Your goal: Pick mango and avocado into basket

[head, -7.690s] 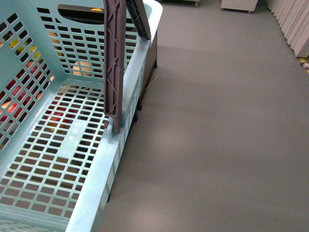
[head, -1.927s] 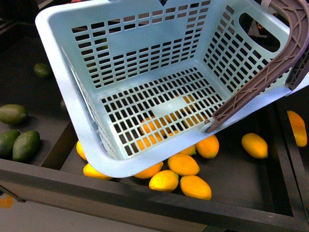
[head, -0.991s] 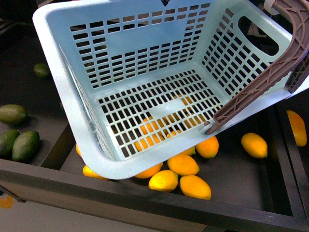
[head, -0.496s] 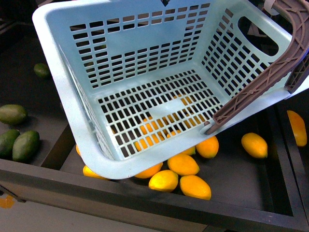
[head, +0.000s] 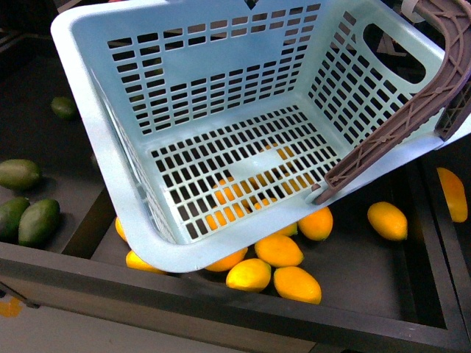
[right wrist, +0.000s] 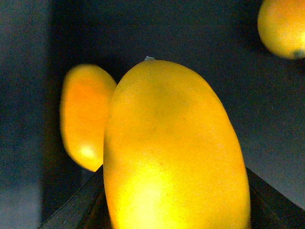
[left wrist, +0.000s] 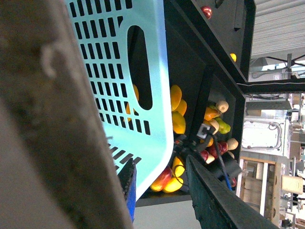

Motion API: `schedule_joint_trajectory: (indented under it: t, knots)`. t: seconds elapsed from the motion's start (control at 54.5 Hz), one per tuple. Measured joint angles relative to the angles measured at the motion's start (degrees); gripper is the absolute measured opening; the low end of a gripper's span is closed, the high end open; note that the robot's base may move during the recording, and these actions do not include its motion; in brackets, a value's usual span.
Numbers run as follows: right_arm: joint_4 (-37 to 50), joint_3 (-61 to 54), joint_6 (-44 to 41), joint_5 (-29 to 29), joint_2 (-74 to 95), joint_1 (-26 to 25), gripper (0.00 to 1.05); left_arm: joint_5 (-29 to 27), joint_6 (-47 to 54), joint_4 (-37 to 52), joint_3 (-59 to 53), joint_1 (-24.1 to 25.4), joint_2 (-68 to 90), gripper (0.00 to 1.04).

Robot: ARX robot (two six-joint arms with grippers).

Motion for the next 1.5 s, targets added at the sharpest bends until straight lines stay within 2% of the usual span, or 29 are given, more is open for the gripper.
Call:
schedule_joint_trajectory:
  t: [0.184,0.275,0.44,0.642,0.752,1.046,1.101,1.193,1.303,1.413,1.468,1.505]
  knots:
    - [2.8,-12.0,3.7,-7.1,-15.9,0.7,0.58,0.0,0.0,0.0,0.0,0.0,0.0,0.34]
    - [3.3,-16.6,5.8,-8.3,-22.6,2.0,0.58,0.0,0.0,0.0,0.0,0.0,0.0,0.34]
    - [5.4,-23.6,12.3,-7.6,-35.1,8.2,0.58,-0.1,0.0,0.0,0.0,0.0,0.0,0.34]
    - [9.5,-25.9,24.1,-1.9,-44.2,21.2,0.58,0.0,0.0,0.0,0.0,0.0,0.0,0.34]
    - [8.8,-24.3,26.4,2.9,-44.0,27.3,0.58,0.0,0.0,0.0,0.0,0.0,0.0,0.34]
    - [6.2,-19.3,27.7,10.4,-40.1,37.5,0.58,0.0,0.0,0.0,0.0,0.0,0.0,0.34]
    - [5.6,-18.6,27.4,11.5,-39.3,38.3,0.61,0.0,0.0,0.0,0.0,0.0,0.0,0.34]
    - [5.2,-17.9,27.5,13.2,-38.0,39.1,0.75,0.0,0.0,0.0,0.0,0.0,0.0,0.34]
    - [5.9,-17.8,29.6,16.0,-37.6,38.4,0.98,-0.2,0.0,0.0,0.0,0.1,0.0,0.34]
    - [7.0,-20.2,30.2,21.4,-40.1,35.1,0.96,0.2,-0.1,0.0,0.0,-0.1,0.3,0.33]
    - [20.2,-26.0,23.1,25.0,-41.6,33.6,0.85,-0.1,-0.1,0.0,0.0,-0.1,0.3,0.33]
    - [25.3,-28.7,19.5,25.4,-42.6,33.1,0.8,-0.2,0.0,0.0,0.0,-0.1,0.3,0.33]
